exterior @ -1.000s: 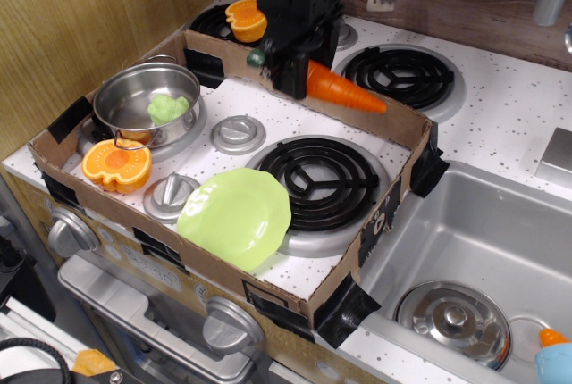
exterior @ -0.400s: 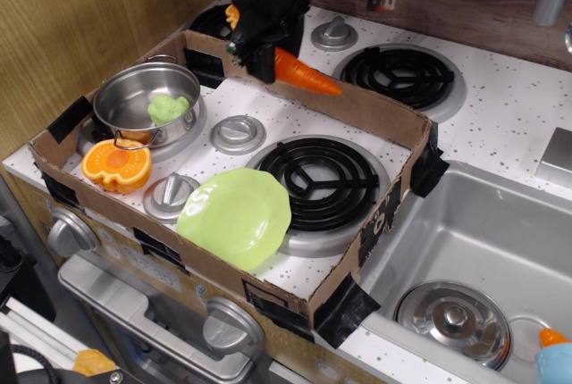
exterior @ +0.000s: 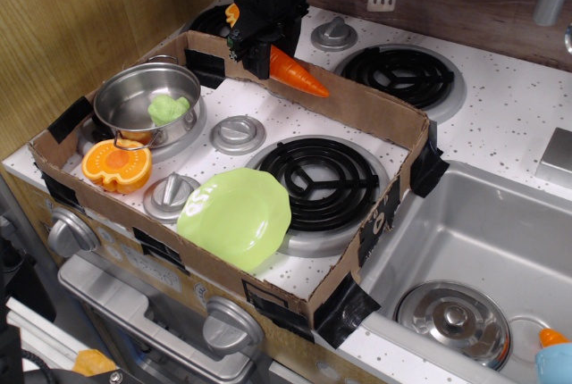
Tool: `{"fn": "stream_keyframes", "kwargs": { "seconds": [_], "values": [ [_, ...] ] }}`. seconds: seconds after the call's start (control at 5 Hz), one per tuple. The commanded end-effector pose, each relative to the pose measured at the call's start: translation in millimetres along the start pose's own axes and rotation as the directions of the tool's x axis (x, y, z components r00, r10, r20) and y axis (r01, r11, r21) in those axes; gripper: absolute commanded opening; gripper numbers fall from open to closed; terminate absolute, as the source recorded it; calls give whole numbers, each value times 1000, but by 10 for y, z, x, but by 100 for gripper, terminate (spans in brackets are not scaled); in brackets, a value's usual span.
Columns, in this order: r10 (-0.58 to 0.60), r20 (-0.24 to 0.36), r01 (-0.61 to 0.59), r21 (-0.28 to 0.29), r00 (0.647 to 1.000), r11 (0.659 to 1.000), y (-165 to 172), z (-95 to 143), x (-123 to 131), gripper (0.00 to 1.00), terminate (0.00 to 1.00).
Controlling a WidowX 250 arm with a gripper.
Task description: Take carrot off plate
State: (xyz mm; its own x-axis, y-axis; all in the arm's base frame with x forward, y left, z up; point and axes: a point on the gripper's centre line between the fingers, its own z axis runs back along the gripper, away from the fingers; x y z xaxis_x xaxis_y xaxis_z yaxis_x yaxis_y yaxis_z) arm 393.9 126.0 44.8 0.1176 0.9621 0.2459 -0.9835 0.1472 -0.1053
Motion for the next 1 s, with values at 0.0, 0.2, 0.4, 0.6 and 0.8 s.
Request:
{"fn": "stream_keyframes", "kwargs": {
  "seconds": [0.0,0.2,0.4,0.6,0.8],
  "values": [
    [51,47,-51,-5,998,999,-50,96,200,0,0],
    [67,62,-67,2,996,998,36,160,226,0,0],
    [52,64,-52,1,997,999,67,193,264,0,0],
    [8,49,-9,9,999,1000,-21,245,271,100,0],
    [-13,71,15,-26,997,1000,-78,236,220,100,100]
  ]
}}
